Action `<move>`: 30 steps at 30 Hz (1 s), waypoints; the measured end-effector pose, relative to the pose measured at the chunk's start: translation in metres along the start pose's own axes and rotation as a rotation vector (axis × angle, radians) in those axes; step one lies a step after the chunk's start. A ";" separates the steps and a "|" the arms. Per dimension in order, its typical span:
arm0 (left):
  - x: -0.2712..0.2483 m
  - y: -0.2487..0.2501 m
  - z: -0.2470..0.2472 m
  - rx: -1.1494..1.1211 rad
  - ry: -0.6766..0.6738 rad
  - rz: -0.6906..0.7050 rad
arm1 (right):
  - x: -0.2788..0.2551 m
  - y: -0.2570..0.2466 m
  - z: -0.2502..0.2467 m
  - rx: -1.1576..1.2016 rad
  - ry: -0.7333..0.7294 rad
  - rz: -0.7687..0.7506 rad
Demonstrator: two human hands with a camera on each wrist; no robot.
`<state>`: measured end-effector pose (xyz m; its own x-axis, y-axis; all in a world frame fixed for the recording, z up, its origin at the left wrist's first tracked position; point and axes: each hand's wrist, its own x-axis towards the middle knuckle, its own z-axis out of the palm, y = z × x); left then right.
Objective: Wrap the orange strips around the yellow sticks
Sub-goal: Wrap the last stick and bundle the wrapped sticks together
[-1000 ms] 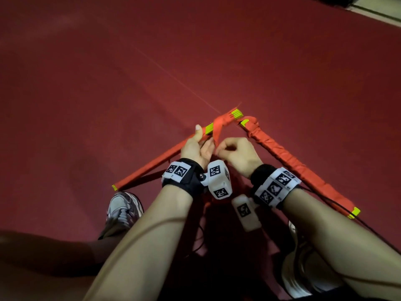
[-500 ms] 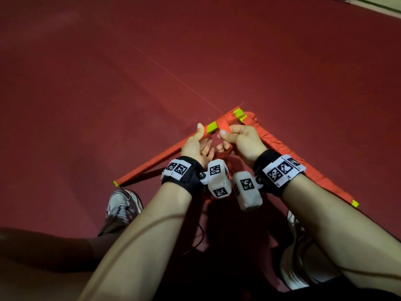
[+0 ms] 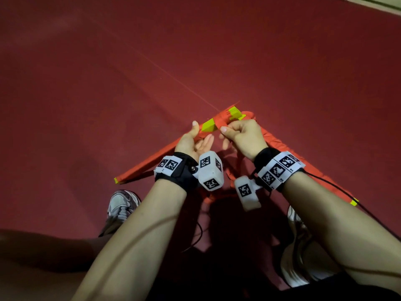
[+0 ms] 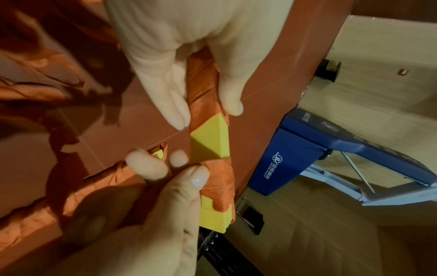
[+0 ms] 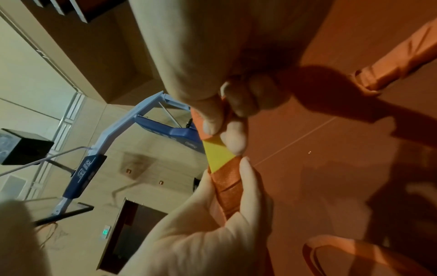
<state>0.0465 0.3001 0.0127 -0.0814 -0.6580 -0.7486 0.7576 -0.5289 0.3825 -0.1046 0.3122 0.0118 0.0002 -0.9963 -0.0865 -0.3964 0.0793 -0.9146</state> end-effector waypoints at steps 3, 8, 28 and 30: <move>-0.002 -0.003 -0.001 0.008 -0.008 -0.043 | 0.002 0.005 -0.001 -0.010 0.060 0.060; -0.006 -0.009 0.000 0.042 -0.087 -0.053 | 0.005 0.010 -0.004 0.171 0.107 0.138; 0.001 0.048 0.000 1.513 0.143 0.789 | 0.009 -0.001 -0.019 0.101 0.275 -0.133; 0.007 0.047 -0.004 1.431 -0.106 0.922 | 0.010 -0.001 -0.019 0.090 0.263 -0.130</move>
<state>0.0844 0.2728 0.0235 -0.0661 -0.9978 -0.0026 -0.5639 0.0352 0.8251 -0.1213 0.3012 0.0192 -0.1967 -0.9720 0.1285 -0.3260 -0.0587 -0.9435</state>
